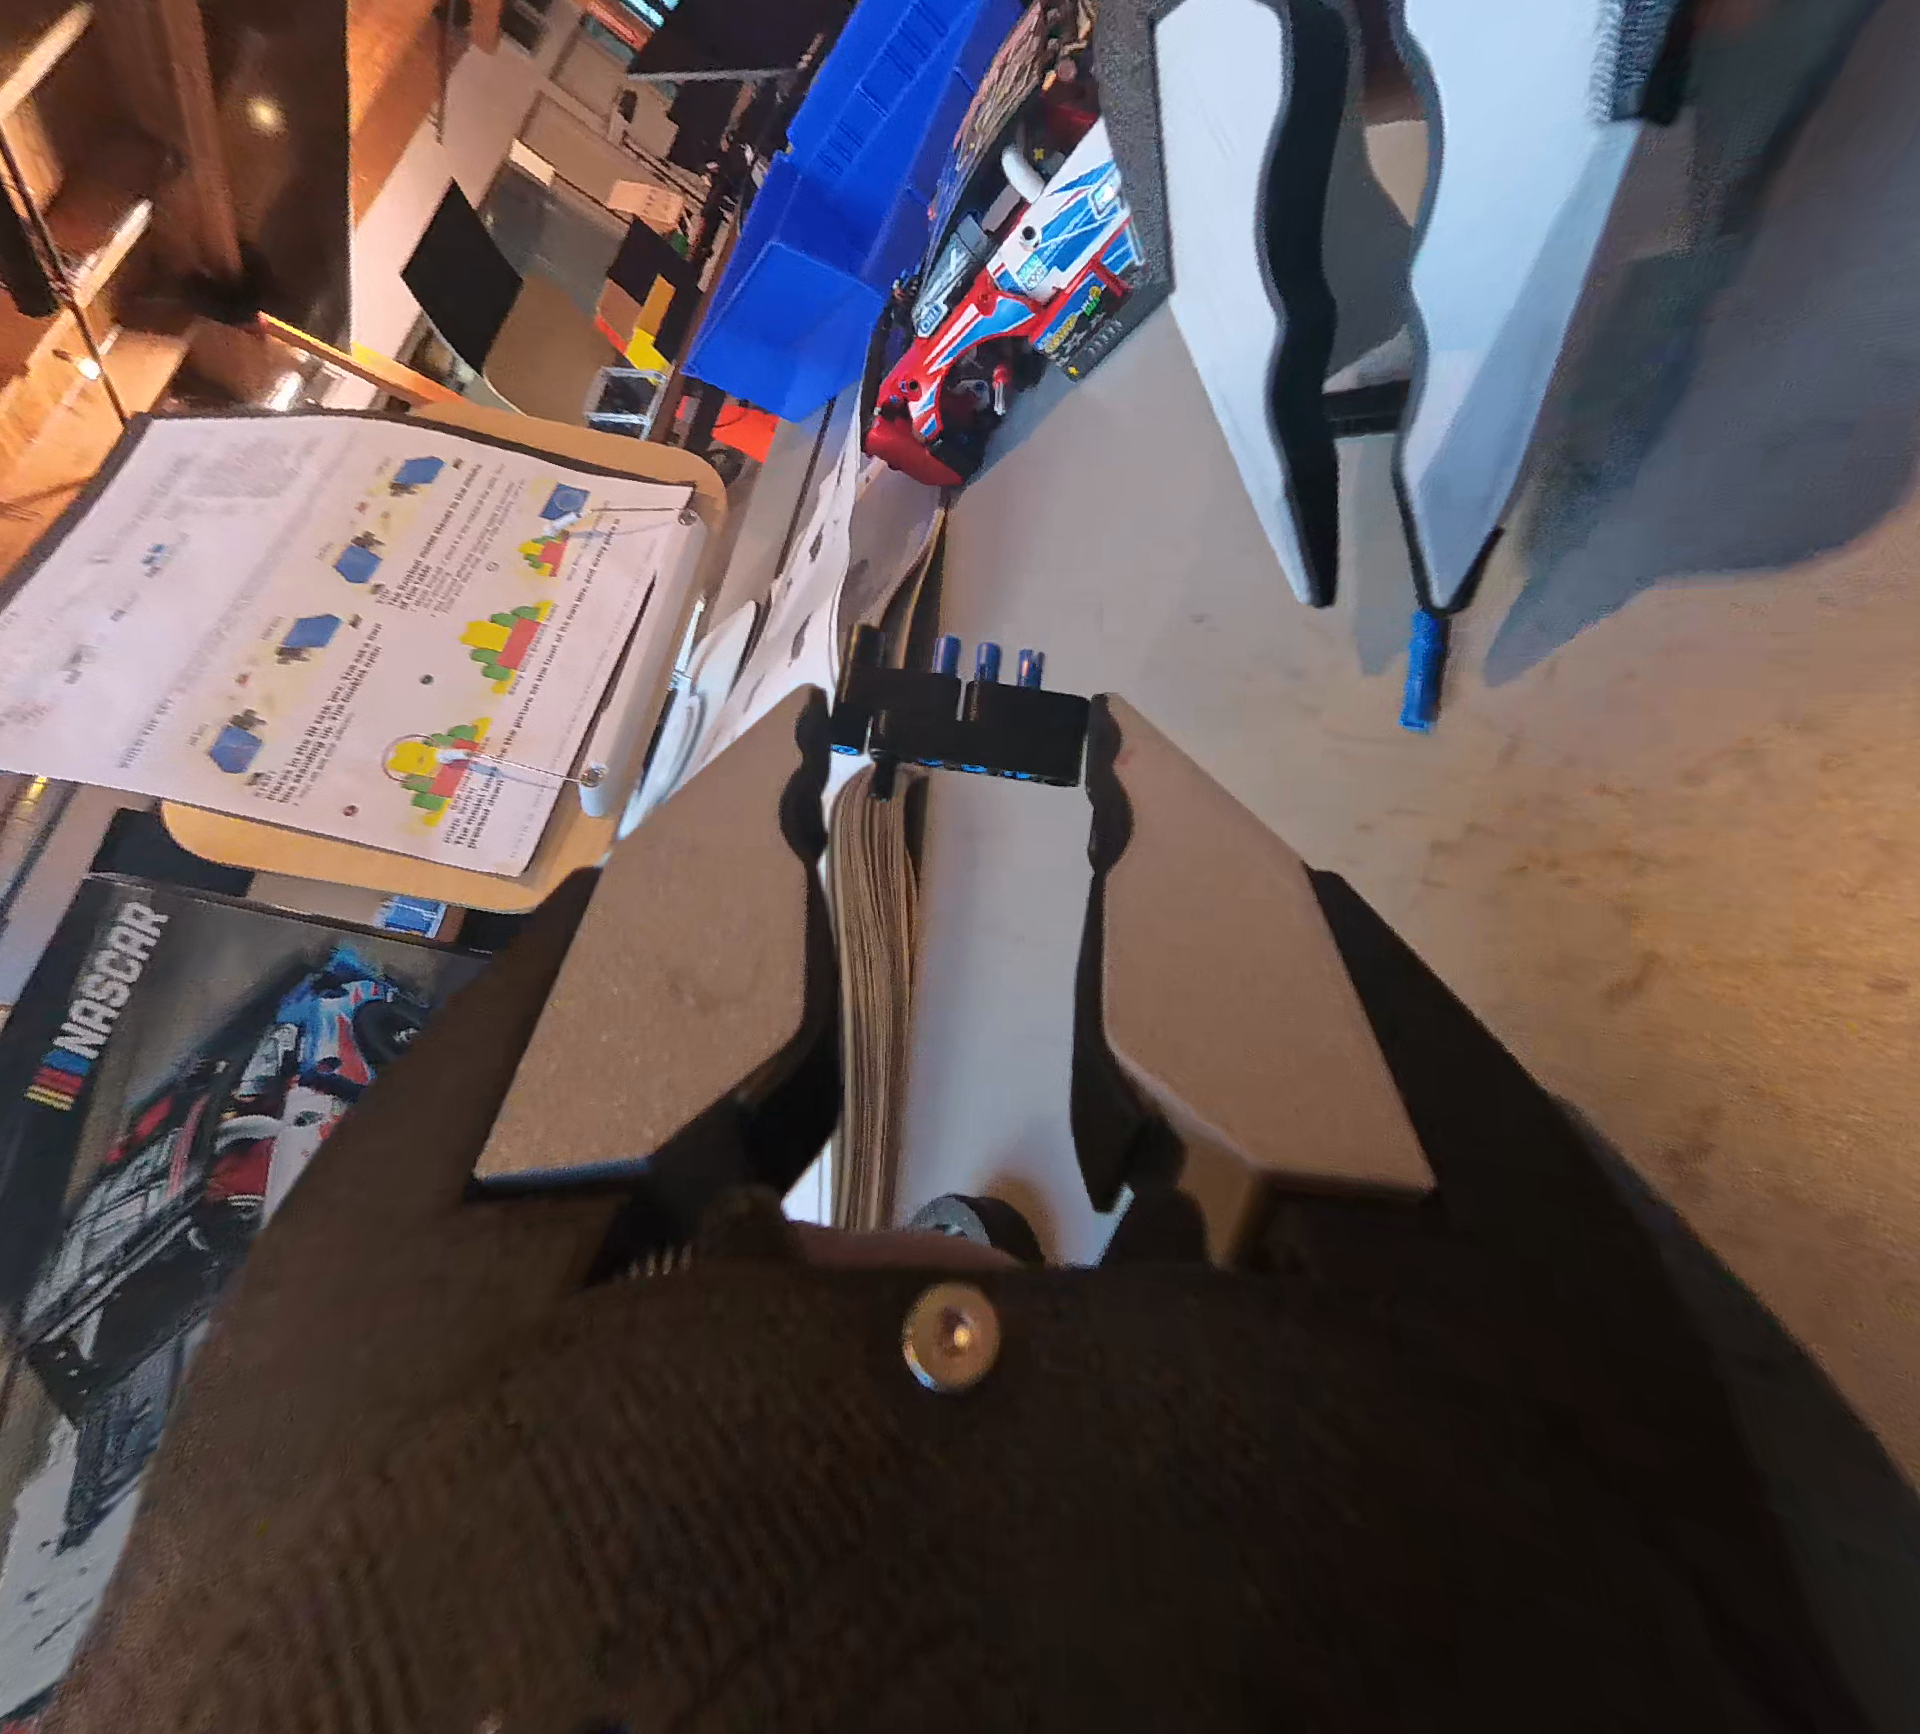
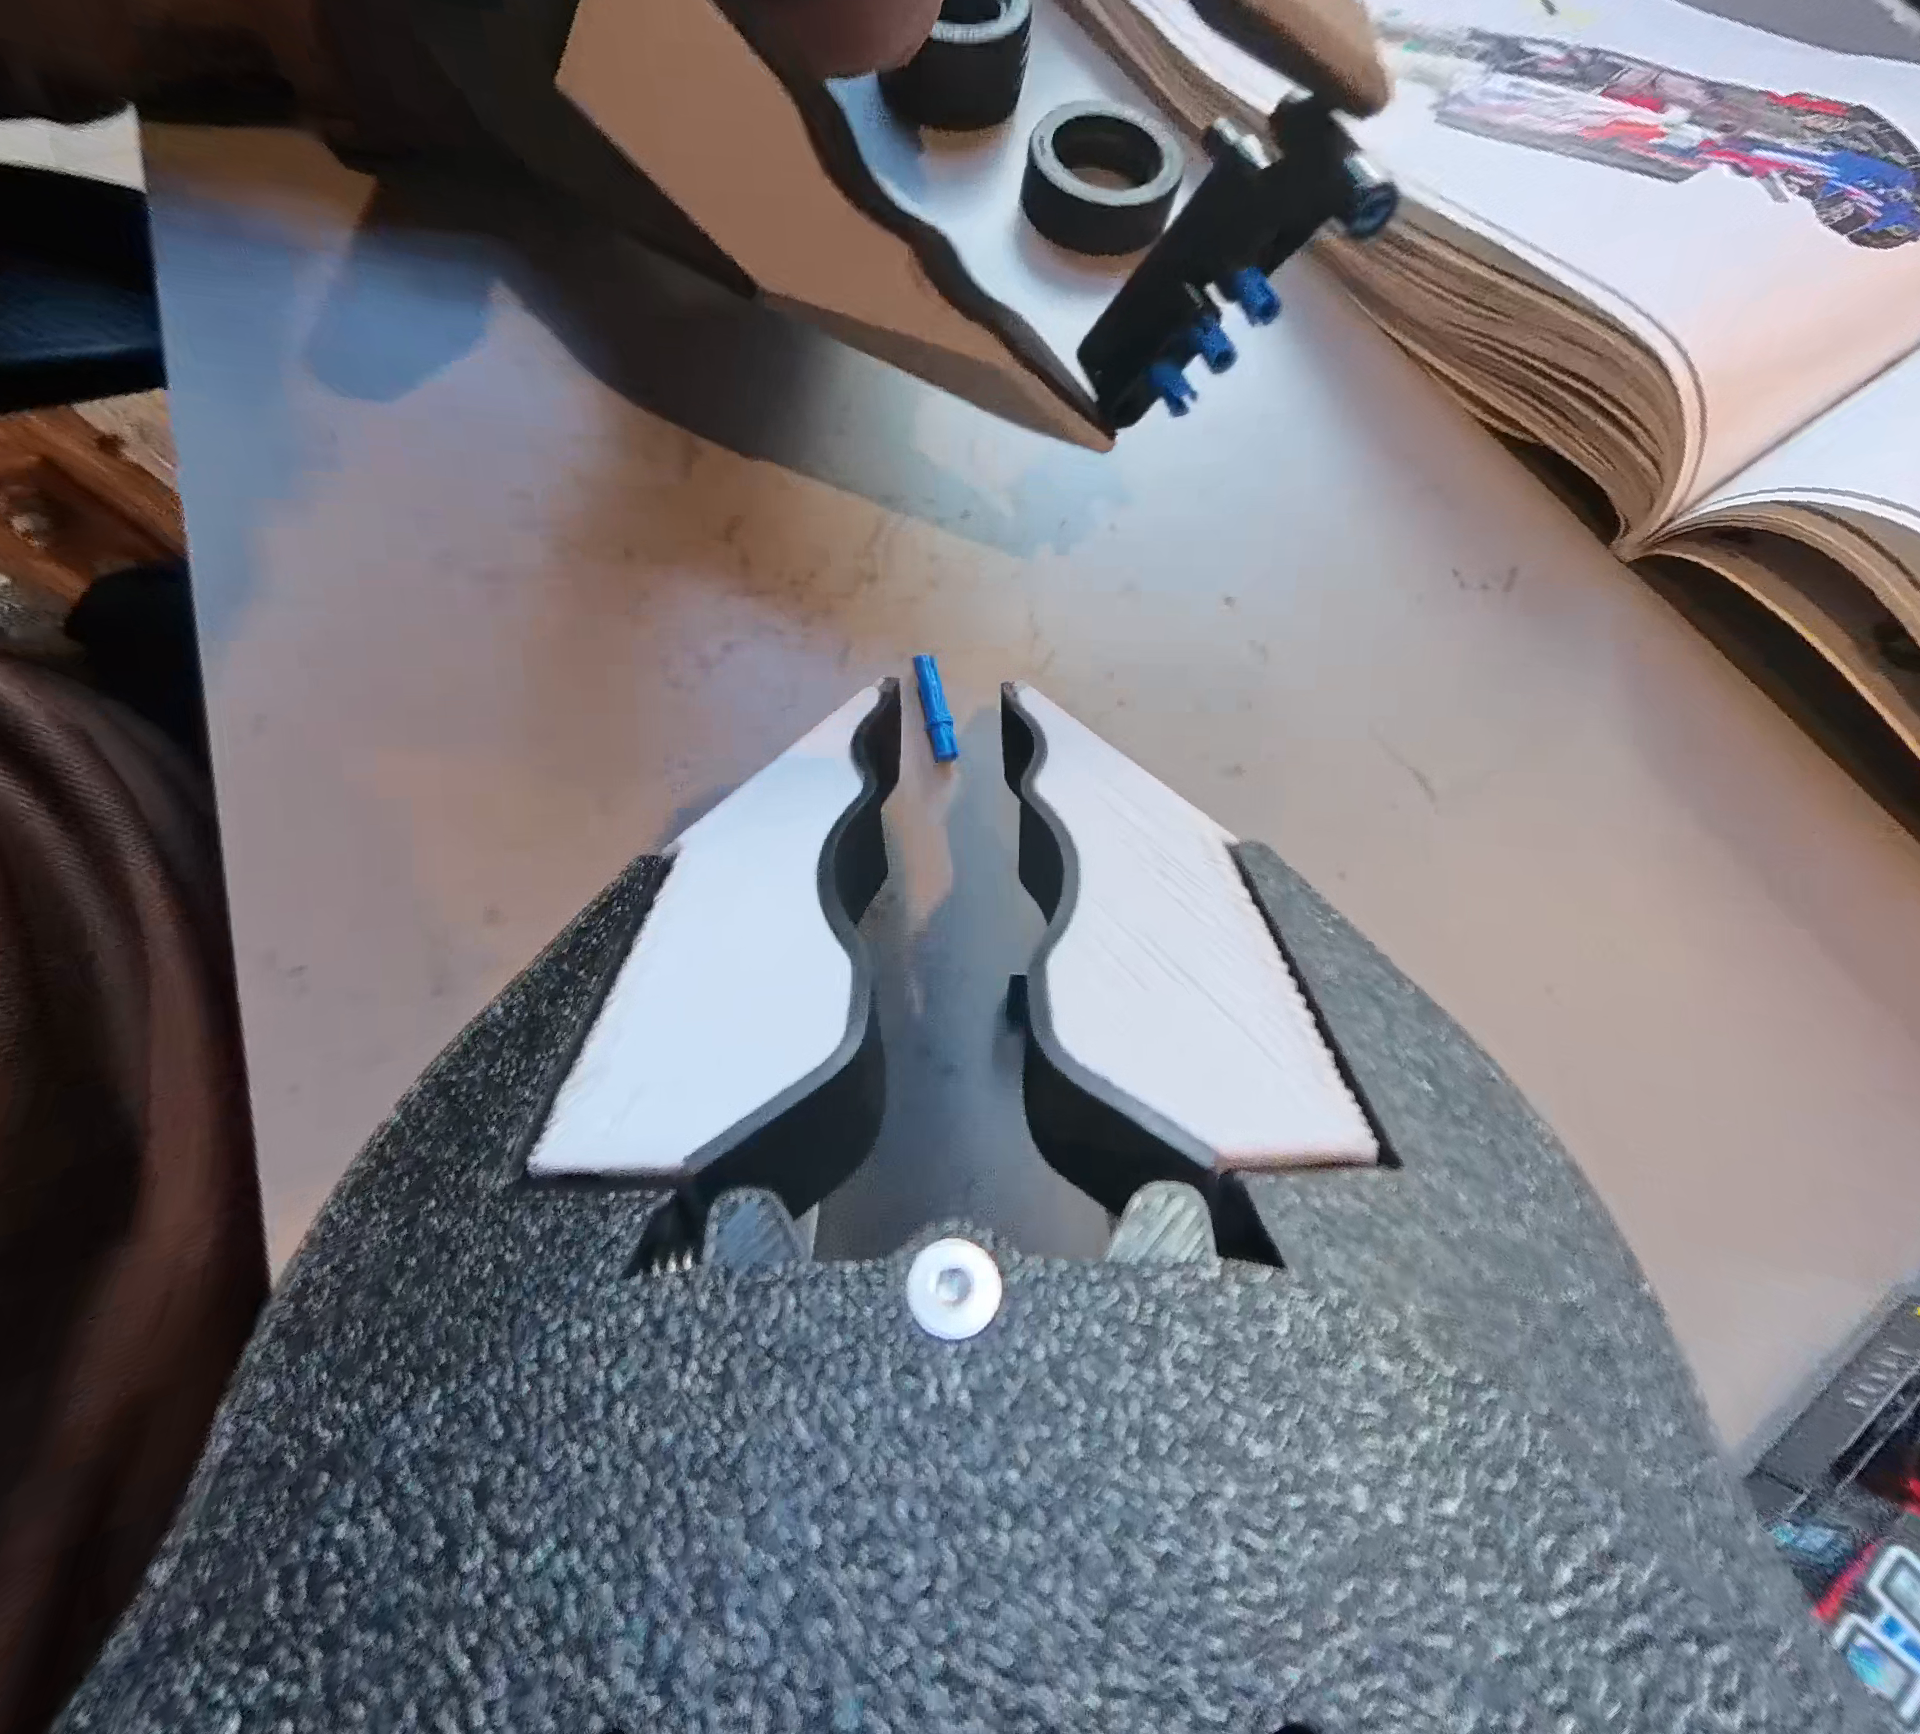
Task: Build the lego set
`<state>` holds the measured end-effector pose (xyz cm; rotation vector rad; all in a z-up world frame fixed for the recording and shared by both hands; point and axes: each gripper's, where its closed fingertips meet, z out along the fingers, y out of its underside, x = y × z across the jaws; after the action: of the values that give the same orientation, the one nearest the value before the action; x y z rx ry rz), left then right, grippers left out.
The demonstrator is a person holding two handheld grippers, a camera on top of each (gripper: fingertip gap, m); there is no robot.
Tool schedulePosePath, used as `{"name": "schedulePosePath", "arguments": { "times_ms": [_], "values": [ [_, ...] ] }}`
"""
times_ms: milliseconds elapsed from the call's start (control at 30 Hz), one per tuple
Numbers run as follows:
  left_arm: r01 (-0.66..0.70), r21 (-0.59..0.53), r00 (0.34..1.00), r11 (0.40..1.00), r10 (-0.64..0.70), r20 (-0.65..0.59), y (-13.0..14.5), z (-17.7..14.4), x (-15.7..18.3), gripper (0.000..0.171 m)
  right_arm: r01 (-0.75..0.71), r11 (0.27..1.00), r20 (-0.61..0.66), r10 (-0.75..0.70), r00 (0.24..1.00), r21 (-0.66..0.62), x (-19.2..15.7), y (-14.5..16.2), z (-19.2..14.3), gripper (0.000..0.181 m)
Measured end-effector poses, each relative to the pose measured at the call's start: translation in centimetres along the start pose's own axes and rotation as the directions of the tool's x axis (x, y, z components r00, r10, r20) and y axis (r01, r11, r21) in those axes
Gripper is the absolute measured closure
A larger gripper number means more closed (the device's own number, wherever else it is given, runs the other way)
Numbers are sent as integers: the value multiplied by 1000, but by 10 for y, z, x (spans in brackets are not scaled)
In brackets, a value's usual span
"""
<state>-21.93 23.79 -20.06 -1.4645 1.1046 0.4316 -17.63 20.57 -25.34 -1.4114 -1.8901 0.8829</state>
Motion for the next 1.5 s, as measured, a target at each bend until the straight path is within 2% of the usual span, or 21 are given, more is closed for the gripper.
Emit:
{"name": "schedulePosePath", "arguments": {
  "times_ms": [267,867,967,1200,1367,1500],
  "values": [
    [-2,32,1000,999,2,-2,-9,1,4,125,-188,975,63,182,981,121,10,-16,-13,160],
    [-4,58,1000,998,2,20,-14,0,2,125,-213,966,26,211,977,146,18,-17,-15,160],
    [37,70,999,997,-38,6,-18,2,3,125,-224,958,18,225,974,180,22,-21,-18,161],
    [236,73,968,969,-228,-102,-28,6,11,125,-305,926,72,296,952,224,26,-28,-23,161],
    [284,90,952,955,-269,-146,-32,3,12,125,-374,887,164,341,926,269,23,-41,-29,159],
    [291,101,944,951,-269,-191,-36,1,20,125,-403,879,202,359,911,255,20,-41,-27,161]
  ]
}}
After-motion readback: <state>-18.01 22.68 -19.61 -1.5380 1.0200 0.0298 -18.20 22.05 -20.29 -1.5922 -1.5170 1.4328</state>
